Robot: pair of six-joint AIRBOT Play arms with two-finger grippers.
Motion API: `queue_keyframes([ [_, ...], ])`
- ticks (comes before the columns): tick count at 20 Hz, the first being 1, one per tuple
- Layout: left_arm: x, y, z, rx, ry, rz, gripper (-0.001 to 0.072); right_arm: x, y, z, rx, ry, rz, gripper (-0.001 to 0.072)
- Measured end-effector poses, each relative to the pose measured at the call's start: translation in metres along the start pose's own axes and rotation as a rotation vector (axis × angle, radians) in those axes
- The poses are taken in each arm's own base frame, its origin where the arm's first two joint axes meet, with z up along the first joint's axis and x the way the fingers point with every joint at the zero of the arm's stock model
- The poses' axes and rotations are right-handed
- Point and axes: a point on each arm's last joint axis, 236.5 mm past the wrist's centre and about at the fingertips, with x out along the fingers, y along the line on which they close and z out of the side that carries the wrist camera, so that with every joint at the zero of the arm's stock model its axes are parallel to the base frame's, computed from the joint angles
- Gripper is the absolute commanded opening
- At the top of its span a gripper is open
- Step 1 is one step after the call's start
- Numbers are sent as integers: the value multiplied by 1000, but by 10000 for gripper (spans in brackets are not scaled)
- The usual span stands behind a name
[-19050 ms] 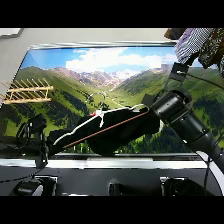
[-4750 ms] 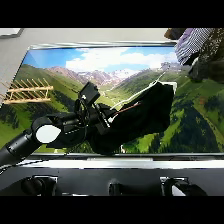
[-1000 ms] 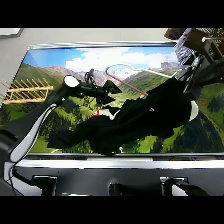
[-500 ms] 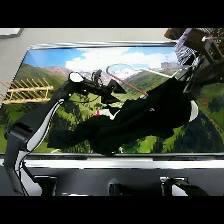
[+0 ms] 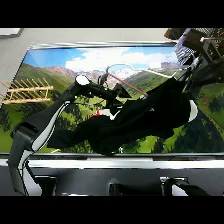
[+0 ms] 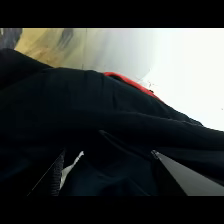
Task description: Fold the clothes and pants, and hang the long-sleeved shirts on hangers.
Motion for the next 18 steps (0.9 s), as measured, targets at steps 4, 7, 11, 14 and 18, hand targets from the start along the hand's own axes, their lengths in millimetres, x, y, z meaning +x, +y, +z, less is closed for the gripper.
queue_keyframes([
  [4,9,5,-2,2,11,7,41,0,0,0,2,0,0,39],
  [7,6,2,-1,33,3,6,40,0,0,0,2,0,1,38],
  [11,-23,-9,-4,147,-49,93,39,-7,4,2,6,-4,-7,37],
  [14,-51,-13,-17,228,-70,213,39,-16,10,-1,33,14,-18,37],
  [18,-80,-15,-31,269,-103,315,40,-25,14,-8,79,47,-36,37],
])
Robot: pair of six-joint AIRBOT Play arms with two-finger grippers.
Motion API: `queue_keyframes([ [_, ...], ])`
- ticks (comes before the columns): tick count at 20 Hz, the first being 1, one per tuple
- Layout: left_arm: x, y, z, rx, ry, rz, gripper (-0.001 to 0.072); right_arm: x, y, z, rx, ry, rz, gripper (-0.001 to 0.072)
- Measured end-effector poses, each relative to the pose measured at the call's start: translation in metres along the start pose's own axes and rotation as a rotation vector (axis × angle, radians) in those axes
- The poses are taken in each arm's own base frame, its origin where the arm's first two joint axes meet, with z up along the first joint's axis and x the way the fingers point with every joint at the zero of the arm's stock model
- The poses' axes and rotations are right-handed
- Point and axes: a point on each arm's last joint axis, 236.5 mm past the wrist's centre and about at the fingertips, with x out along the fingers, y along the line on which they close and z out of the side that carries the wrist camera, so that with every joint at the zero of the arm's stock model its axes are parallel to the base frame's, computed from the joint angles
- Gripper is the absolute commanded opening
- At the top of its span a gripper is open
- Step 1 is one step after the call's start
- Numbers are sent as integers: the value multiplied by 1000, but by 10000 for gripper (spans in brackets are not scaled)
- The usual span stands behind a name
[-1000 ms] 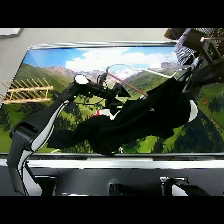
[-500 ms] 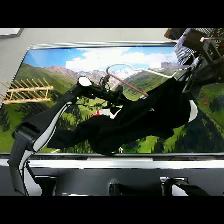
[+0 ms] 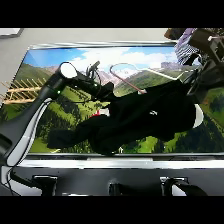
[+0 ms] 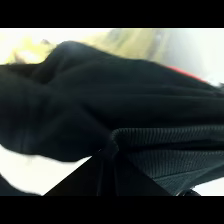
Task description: Fold the clothes and pants, and hang the long-sleeved shirts on hangers.
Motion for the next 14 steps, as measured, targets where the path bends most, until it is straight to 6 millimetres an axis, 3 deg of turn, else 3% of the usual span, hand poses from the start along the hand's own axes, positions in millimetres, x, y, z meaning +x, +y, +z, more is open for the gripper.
queue_keyframes([
  [5,-21,-5,-1,21,-52,35,40,3,4,-9,40,30,14,37],
  [14,-33,-15,25,31,-181,14,40,21,13,-24,71,67,73,36],
])
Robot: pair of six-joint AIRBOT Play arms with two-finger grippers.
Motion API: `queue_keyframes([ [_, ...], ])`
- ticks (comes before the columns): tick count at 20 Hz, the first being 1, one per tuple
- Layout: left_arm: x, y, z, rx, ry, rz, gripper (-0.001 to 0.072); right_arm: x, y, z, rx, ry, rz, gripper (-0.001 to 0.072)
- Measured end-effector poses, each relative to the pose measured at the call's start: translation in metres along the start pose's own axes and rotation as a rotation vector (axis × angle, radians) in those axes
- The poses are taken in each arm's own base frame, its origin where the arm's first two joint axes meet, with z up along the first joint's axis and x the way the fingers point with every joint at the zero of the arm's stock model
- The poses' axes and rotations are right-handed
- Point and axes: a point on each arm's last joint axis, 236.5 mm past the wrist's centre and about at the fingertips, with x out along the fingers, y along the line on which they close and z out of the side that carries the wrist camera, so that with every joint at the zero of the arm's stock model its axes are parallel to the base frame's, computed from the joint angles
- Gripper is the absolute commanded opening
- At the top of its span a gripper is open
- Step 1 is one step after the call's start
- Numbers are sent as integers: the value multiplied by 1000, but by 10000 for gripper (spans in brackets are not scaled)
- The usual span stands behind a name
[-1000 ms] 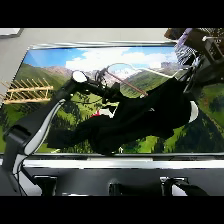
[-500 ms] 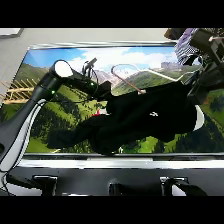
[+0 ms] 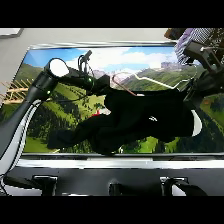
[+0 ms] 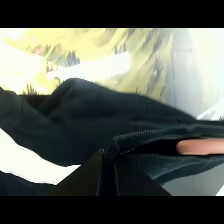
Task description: Fold the clothes and pants, and hang the long-sleeved shirts on hangers.
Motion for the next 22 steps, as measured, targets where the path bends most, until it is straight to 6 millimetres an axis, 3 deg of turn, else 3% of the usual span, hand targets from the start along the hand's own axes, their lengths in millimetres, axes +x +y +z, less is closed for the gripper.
queue_keyframes([
  [11,-16,4,36,-23,-118,-25,41,22,2,-13,29,38,51,36],
  [22,-20,-4,44,-10,-150,-59,41,45,-11,-26,47,82,54,37],
])
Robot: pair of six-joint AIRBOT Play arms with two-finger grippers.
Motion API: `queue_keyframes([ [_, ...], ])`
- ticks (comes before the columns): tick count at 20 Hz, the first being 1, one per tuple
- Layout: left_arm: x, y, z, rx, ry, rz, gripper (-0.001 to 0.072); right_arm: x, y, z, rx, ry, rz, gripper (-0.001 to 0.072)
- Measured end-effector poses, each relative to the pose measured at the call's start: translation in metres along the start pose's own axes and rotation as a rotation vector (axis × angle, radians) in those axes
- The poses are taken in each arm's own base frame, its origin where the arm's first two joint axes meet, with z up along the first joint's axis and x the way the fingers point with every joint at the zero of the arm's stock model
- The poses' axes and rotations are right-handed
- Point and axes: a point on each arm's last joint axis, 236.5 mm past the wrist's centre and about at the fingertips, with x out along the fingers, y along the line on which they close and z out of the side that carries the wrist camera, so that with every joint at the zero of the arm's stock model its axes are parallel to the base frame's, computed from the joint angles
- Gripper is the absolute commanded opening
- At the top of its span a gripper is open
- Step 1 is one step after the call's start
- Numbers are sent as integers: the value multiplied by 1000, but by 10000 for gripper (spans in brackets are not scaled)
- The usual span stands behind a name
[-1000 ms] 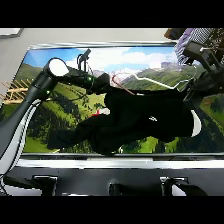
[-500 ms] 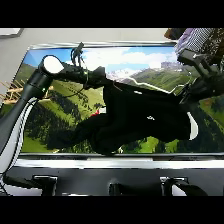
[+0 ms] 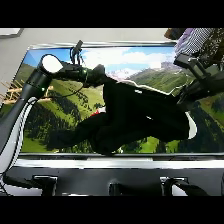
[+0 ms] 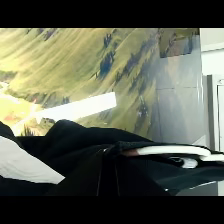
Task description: Fold the clothes and pants, and hang the long-sleeved shirts on hangers.
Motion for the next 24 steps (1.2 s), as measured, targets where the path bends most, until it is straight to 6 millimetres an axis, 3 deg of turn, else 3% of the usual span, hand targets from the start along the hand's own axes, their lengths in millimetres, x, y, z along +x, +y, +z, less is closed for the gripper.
queue_keyframes([
  [4,-1,-17,9,3,-39,-55,40,15,0,13,-9,-28,32,37],
  [13,-14,-46,15,60,-93,-108,40,55,12,79,-99,-130,9,37],
  [21,-59,-98,20,163,-147,-171,40,71,53,122,-195,-187,36,38],
  [24,-64,-93,2,212,-73,-120,40,66,61,129,-224,-209,28,38],
])
